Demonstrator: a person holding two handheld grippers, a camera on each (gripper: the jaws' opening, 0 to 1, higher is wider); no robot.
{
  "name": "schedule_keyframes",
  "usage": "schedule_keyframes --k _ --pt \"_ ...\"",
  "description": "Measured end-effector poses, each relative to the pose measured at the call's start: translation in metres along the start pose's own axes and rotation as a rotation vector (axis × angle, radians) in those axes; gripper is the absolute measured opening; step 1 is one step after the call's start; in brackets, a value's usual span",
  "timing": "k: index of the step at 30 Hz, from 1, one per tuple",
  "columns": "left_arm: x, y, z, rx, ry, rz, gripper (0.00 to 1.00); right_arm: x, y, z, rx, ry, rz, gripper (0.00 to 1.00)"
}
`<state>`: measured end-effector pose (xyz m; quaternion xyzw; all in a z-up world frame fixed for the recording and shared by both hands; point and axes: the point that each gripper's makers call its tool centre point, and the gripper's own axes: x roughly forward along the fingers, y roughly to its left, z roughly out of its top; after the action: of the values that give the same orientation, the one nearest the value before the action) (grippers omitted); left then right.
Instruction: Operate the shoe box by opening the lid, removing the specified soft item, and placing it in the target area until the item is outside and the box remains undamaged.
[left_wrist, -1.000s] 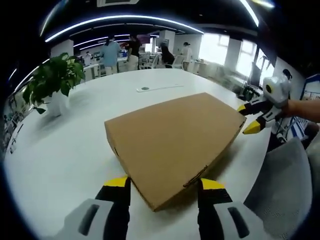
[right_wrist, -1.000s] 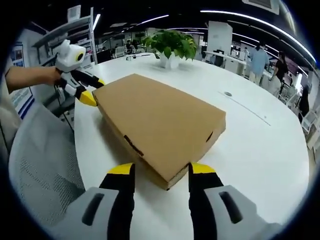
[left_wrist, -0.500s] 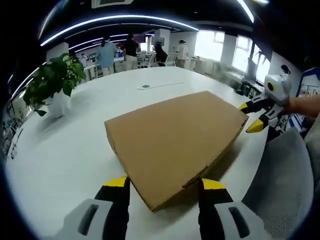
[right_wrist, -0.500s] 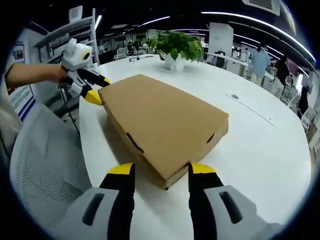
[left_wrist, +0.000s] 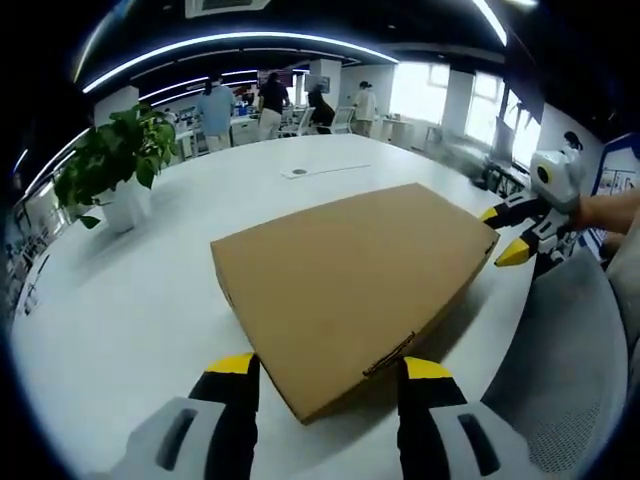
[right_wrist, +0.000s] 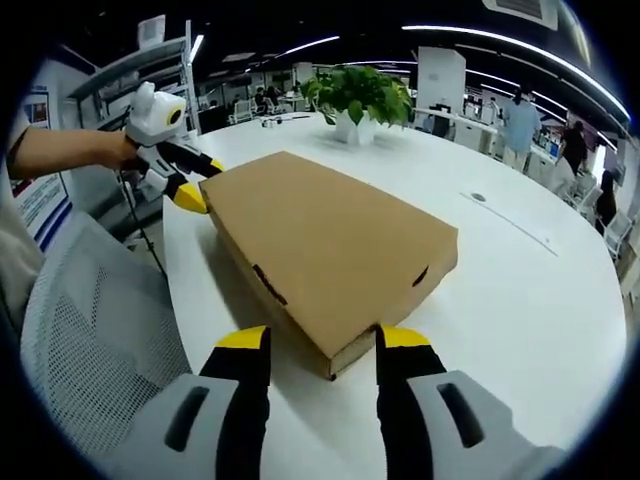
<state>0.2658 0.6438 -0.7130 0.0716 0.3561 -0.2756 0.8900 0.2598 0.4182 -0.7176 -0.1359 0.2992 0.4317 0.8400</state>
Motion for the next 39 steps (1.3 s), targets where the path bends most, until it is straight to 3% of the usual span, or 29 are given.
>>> schedule_keyframes --k 19,39 --pt "-0.01 0.004 -0.008 -0.021 0.047 0.001 0.56 0.006 0.009 0.005 0.011 -0.013 0.007 0.4" --pt "-0.017 0.003 -0.002 -0.021 0.043 -0.006 0.57 -0.003 0.011 0.014 0.015 -0.035 0.006 0.4"
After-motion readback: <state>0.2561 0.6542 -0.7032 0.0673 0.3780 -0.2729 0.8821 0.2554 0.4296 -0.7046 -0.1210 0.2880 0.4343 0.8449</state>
